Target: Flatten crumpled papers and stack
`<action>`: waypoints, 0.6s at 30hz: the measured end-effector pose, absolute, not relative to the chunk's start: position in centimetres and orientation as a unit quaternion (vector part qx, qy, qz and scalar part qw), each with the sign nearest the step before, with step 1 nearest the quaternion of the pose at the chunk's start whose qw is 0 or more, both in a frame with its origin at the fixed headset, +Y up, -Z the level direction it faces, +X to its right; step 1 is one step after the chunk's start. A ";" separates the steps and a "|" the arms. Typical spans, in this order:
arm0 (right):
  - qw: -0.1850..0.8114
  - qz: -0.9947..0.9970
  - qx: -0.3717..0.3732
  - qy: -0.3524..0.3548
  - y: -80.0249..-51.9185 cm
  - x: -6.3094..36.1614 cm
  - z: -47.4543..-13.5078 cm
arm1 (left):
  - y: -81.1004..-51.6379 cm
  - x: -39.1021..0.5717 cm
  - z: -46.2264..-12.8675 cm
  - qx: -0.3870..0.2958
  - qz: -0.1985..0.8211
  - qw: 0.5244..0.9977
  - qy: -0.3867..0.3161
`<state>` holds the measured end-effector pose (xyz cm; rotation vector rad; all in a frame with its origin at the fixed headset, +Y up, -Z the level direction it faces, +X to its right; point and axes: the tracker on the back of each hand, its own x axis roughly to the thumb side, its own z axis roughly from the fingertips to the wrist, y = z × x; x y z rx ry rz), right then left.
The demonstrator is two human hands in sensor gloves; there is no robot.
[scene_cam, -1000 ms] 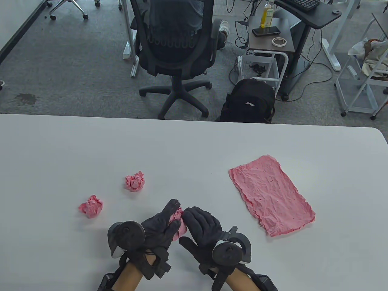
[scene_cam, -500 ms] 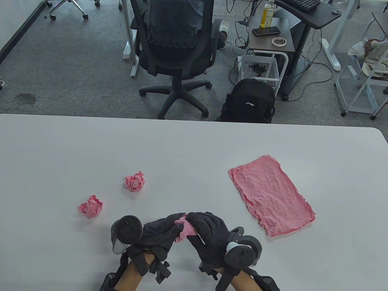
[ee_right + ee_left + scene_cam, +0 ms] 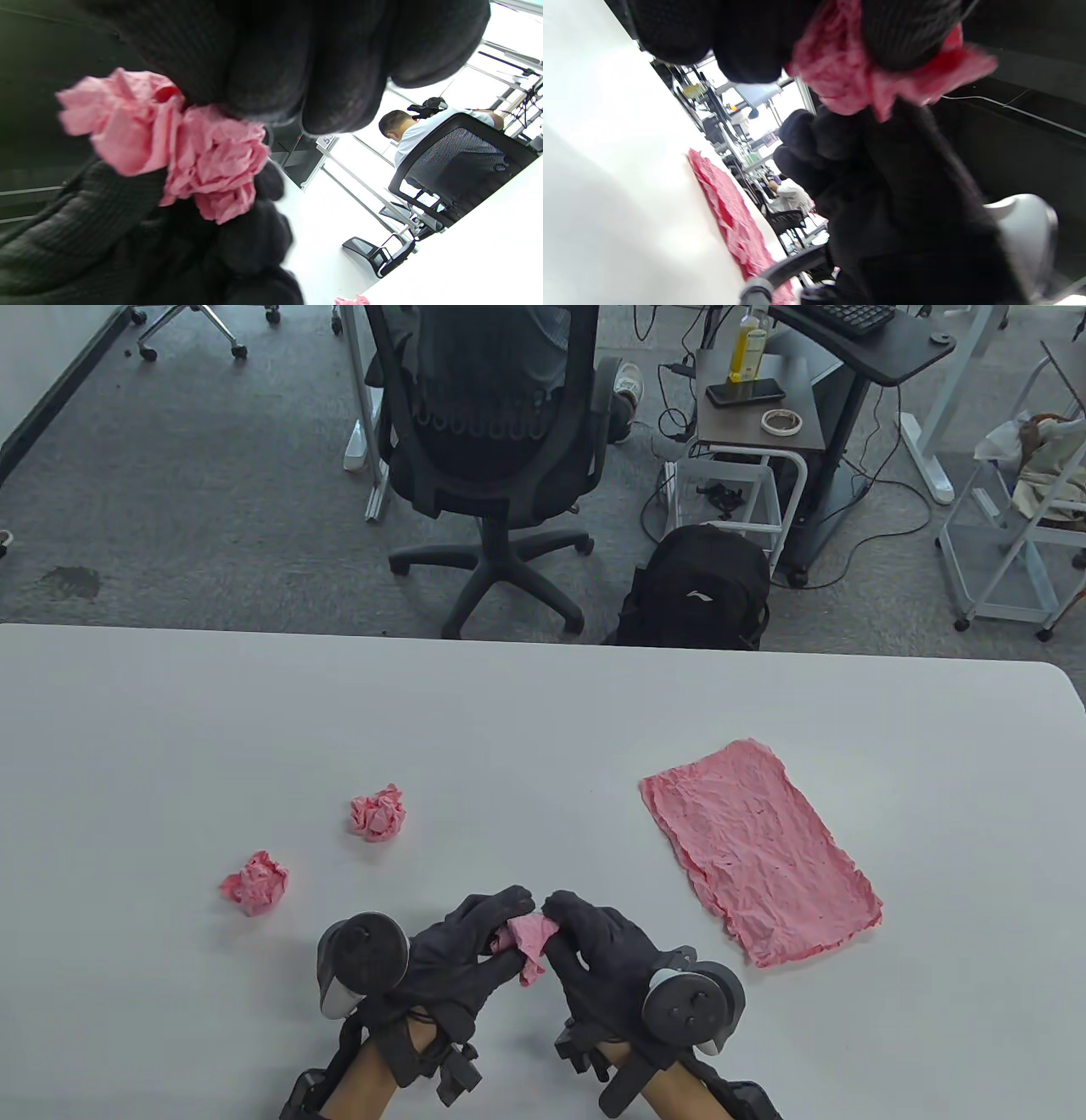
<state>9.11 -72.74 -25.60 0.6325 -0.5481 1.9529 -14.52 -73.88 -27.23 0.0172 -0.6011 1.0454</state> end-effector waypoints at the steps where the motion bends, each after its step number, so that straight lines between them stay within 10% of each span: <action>1: 0.501 0.794 0.262 -0.223 -72.8 9.0 -25.5 | -74.0 -14.6 -27.2 0.012 0.488 0.829 -0.274; 18: 0.560 0.774 0.265 -0.129 -74.0 9.0 -26.7 | -74.1 -15.4 -27.6 -0.021 0.593 0.769 -0.237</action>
